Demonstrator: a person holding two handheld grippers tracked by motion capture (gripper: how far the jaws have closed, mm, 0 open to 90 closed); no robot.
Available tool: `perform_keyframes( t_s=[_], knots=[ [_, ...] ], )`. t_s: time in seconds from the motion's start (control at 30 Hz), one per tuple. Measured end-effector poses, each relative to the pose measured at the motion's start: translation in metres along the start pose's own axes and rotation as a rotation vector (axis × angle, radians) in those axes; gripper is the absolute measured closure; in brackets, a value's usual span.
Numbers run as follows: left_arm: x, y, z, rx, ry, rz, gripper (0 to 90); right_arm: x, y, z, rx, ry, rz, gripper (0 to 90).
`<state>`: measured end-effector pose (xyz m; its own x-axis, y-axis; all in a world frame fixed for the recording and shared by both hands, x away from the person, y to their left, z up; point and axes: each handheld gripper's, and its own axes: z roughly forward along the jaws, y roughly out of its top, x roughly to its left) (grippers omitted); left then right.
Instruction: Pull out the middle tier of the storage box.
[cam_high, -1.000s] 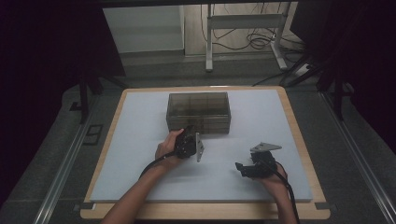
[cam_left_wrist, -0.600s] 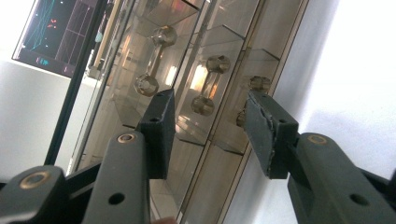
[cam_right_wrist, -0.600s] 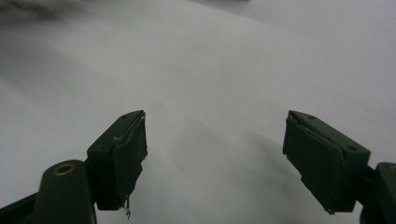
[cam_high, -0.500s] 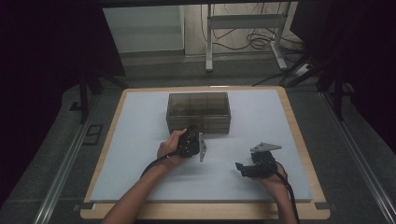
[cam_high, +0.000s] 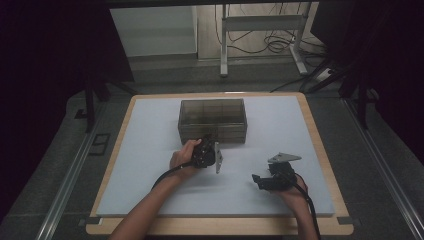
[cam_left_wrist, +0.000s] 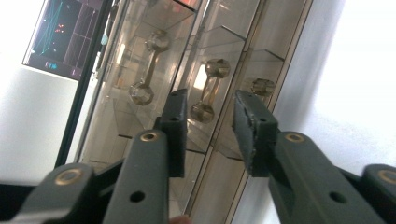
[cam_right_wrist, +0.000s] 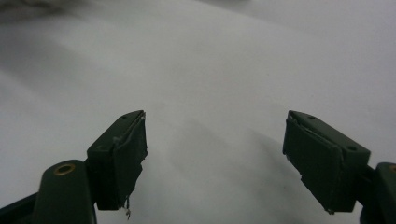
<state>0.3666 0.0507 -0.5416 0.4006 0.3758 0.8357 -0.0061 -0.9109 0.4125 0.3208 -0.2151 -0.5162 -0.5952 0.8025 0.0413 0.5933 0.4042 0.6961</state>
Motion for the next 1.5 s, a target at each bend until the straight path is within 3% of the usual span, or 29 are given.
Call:
perform_keyframes(
  t_s=[0.57, 0.93, 1.3, 1.5],
  knots=[
    [-0.0015, 0.0024, 0.0025, 0.002, 0.034, -0.011, 77.3, -0.0013, -0.0002, -0.0015, -0.004, -0.003, 0.005, 21.2],
    [-0.0051, 0.0028, 0.0023, 0.010, 0.060, 0.031, 79.1, -0.0026, -0.0002, -0.0035, -0.004, -0.008, 0.006, 21.2],
    [-0.0072, 0.0035, 0.0034, 0.006, 0.068, 0.046, 75.6, -0.0019, -0.0003, -0.0024, -0.005, -0.007, 0.005, 21.2],
    [-0.0079, 0.0044, 0.0033, 0.015, 0.079, 0.062, 79.2, -0.0020, -0.0004, -0.0023, -0.005, -0.007, 0.005, 21.2]
  ],
)
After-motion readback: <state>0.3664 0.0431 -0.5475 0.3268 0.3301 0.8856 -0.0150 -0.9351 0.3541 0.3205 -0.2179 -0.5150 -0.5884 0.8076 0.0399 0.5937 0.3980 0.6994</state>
